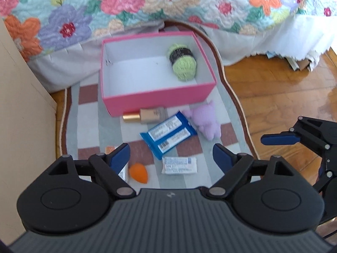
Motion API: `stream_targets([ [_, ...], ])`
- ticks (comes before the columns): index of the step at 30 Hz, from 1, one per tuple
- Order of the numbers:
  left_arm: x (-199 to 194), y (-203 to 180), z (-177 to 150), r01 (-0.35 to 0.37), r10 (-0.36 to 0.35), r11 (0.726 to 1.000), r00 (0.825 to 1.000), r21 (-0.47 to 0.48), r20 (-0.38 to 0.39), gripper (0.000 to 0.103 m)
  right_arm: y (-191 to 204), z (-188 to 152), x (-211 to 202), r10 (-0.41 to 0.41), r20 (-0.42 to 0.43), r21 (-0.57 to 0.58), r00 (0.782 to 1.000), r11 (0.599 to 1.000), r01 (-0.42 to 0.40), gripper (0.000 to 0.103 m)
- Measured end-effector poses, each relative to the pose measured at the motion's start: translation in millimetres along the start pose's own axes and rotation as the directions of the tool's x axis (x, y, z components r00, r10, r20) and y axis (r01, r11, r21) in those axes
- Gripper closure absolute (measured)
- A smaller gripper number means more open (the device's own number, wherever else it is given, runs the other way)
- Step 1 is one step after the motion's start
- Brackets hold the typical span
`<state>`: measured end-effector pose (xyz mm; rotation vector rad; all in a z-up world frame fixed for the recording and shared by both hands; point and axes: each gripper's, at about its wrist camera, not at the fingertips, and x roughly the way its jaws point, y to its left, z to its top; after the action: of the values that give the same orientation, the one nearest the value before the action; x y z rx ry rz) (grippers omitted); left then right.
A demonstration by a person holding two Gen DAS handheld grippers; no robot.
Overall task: Organize objects
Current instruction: 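Lower the left gripper onto the white soap bar and close on it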
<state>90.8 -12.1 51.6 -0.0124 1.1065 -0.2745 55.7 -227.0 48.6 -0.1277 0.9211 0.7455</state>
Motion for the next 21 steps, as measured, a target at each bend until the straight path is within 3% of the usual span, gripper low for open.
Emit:
stream_targets([
  [5,39,-5,-30,0.011,-0.009,0.996,1.000,0.088,-0.030,0.016,0,-27,24,0.034,-0.031,0.040,0.999,0.999,-0.033,0.015],
  [8,63,-6,-43,0.028,-0.023,0.993,0.999,0.115,-0.047,0.016,-3,-40,42,0.034,-0.005,0.064,0.999,0.997,-0.033,0.015],
  [13,97,-4,-50,0.059,-0.054,0.991,0.998,0.121,-0.043,0.010,-11,-60,77,-0.023,0.049,0.079,0.999,0.997,0.019,0.015],
  [21,154,4,-54,0.155,-0.152,0.987,0.985,0.040,-0.078,0.008,-11,-88,133,-0.069,0.001,0.073,0.998,0.995,0.069,0.015],
])
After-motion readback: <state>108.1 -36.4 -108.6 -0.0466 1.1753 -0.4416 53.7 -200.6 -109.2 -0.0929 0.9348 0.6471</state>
